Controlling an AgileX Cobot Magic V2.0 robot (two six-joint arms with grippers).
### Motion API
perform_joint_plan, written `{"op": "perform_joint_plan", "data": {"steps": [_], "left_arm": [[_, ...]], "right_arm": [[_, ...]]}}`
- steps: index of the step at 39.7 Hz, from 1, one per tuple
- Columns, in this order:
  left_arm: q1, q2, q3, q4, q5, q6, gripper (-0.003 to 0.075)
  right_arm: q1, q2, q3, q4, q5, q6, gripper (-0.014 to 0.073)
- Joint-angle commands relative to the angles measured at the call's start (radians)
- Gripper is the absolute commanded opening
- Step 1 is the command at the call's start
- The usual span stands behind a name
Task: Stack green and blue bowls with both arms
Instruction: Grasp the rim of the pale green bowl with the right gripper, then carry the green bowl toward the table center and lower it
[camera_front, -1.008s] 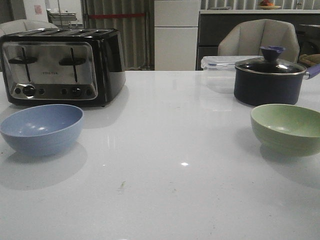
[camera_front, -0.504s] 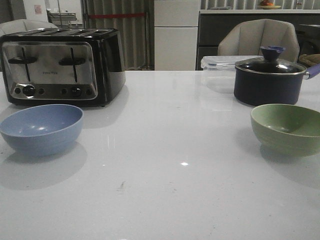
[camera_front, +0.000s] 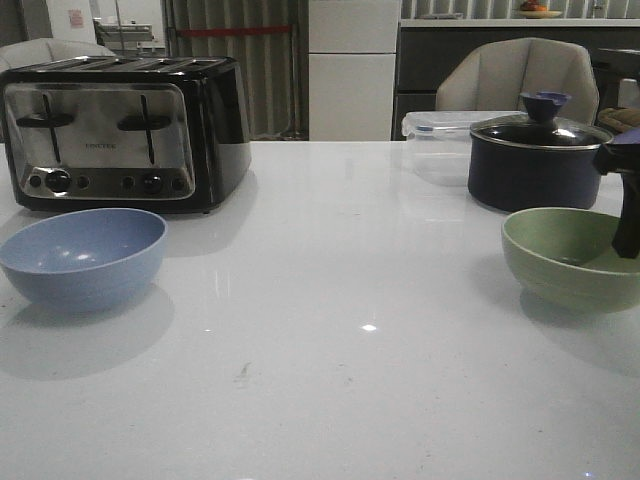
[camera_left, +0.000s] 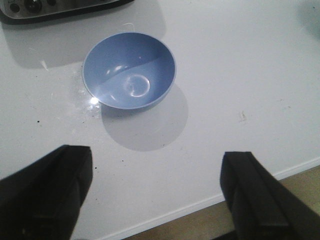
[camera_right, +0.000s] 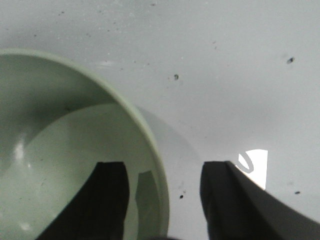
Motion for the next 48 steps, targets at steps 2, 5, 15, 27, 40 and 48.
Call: {"op": "perform_joint_plan", "data": {"steps": [2, 5, 15, 27, 40, 48], "left_arm": [[-0.008, 0.001, -0.034, -0.013, -0.07, 0.003, 0.0581], [-0.008, 0.001, -0.034, -0.015, -0.07, 0.003, 0.0581], [-0.008, 0.001, -0.034, -0.015, -0.07, 0.003, 0.0581], [-0.008, 0.001, -0.034, -0.015, -0.072, 0.003, 0.0581], [-0.008, 0.001, -0.034, -0.015, -0.072, 0.003, 0.0581], [-0.008, 0.001, -0.034, -0.015, -0.072, 0.003, 0.0581]], "right_arm": [[-0.006, -0.029, -0.033, 0.012, -0.042, -0.023, 0.0304], [-0.006, -0.029, -0.033, 0.01, -0.044, -0.028, 0.0237], [0.004, -0.082, -0.033, 0.011, -0.031, -0.028, 0.0078], [0.241, -0.264, -0.139, 0.01, 0.098, -0.096, 0.0062], [0.563, -0.186, -0.291, 0.009, 0.173, -0.096, 0.0062], [0.641, -0.087, -0.291, -0.013, 0.164, -0.06, 0.0062]]}}
